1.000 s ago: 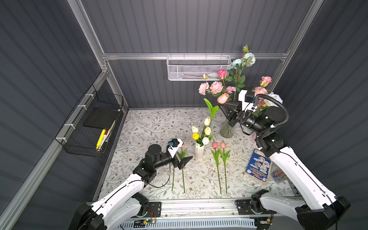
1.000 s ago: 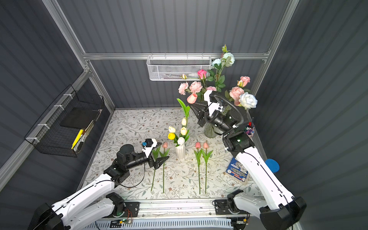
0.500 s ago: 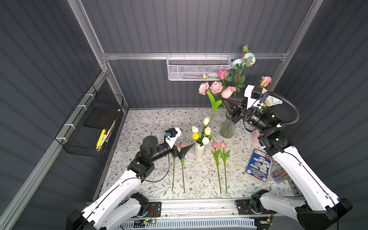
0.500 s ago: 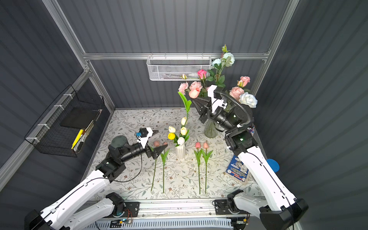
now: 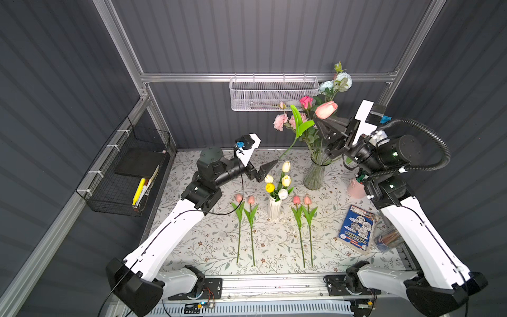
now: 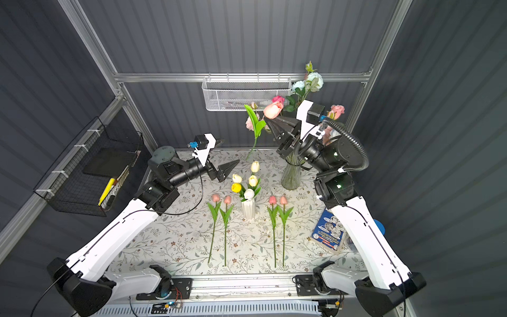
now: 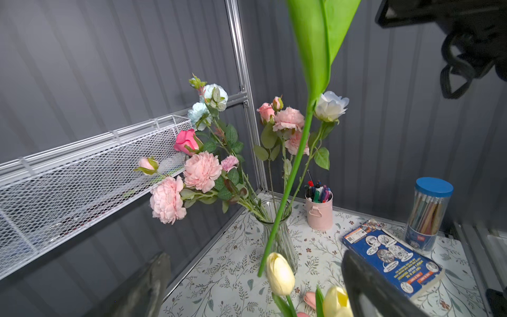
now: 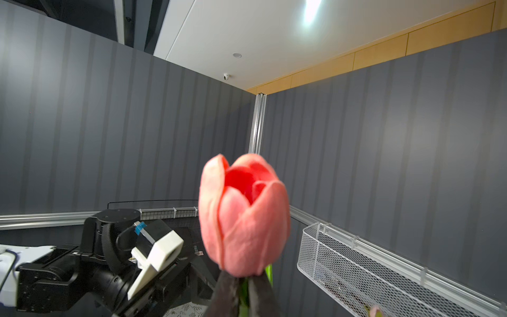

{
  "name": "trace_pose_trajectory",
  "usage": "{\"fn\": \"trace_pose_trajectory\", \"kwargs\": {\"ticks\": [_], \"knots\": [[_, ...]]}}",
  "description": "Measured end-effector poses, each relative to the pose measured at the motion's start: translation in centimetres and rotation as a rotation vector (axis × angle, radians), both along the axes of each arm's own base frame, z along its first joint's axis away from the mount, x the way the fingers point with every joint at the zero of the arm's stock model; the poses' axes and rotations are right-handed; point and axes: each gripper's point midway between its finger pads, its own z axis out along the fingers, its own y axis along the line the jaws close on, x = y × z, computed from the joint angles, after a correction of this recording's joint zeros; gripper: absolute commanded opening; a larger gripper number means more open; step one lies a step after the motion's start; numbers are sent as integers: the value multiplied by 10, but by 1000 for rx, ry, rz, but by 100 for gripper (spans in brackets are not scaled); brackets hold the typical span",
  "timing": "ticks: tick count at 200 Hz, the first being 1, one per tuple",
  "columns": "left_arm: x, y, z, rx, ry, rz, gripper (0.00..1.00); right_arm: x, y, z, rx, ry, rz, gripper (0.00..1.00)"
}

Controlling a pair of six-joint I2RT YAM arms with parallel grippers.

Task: Pick out pink flowers from the vase
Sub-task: Place the flower at the center of the board.

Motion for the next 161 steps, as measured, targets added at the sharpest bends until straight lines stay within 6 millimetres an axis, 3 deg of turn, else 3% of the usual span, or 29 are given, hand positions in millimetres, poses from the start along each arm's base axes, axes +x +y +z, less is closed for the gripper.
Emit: {"fn": "trace_pose_trajectory", "kwargs": {"ticks": [35,60,83,144,161], "knots": [[-9,-14,17,9,-12,-111,99,0,18,4,13,-1,58,10],[-15,-18,42,-13,-61,-159,97,-1,40,-4,3,17,114,10],[-16,-18,47,-17,-73,-162,90,-4,59,-12,-11,34,162,10],[-8,-14,27,-3,-3,-132,44,-15,68,-10,-12,10,182,10],[-7,-14,22,1,10,-133,37,-17,67,-8,-11,2,178,10]]}}
